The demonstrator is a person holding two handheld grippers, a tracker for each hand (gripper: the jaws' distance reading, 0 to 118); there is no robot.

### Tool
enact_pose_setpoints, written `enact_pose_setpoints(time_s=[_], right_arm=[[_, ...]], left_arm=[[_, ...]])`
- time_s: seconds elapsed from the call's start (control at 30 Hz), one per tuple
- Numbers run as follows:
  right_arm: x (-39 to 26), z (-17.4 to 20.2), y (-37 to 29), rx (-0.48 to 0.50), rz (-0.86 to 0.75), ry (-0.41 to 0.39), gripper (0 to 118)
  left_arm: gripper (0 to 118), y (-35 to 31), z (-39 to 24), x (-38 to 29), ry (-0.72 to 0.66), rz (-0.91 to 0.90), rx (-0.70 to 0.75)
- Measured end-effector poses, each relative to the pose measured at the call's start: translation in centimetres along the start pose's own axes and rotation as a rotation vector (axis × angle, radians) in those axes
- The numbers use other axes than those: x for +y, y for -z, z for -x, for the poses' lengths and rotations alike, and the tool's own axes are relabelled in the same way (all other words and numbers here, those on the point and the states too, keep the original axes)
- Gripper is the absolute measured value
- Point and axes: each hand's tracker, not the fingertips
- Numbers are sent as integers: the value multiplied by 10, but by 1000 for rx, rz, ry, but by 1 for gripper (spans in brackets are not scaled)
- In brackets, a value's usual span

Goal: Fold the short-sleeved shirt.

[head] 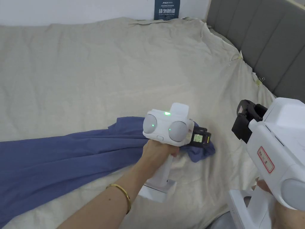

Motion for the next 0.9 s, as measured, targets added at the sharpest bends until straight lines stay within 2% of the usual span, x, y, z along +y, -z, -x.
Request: enact_pose_setpoints(time_s=[0.17, 0.3, 0.6, 0.77, 0.87, 0.9], right_arm=[[5, 9, 0, 13, -9, -10, 0], [13, 22, 0, 34, -32, -27, 0], [19, 69, 10, 135, -71, -88, 0], [14, 92, 16, 186, -67, -111, 0], [9, 102, 17, 212, -65, -116, 0], [8, 105, 18, 217, -61, -120, 0]], left_arm=[[118, -51, 25, 31, -48, -145, 0], [118, -100, 63, 41, -99, -293, 93], [116, -206, 132, -11, -166, -573, 457], [100, -249, 153, -50, -203, -676, 667], [84, -263, 160, -72, -198, -678, 720], [83, -265, 161, -80, -193, -674, 736]])
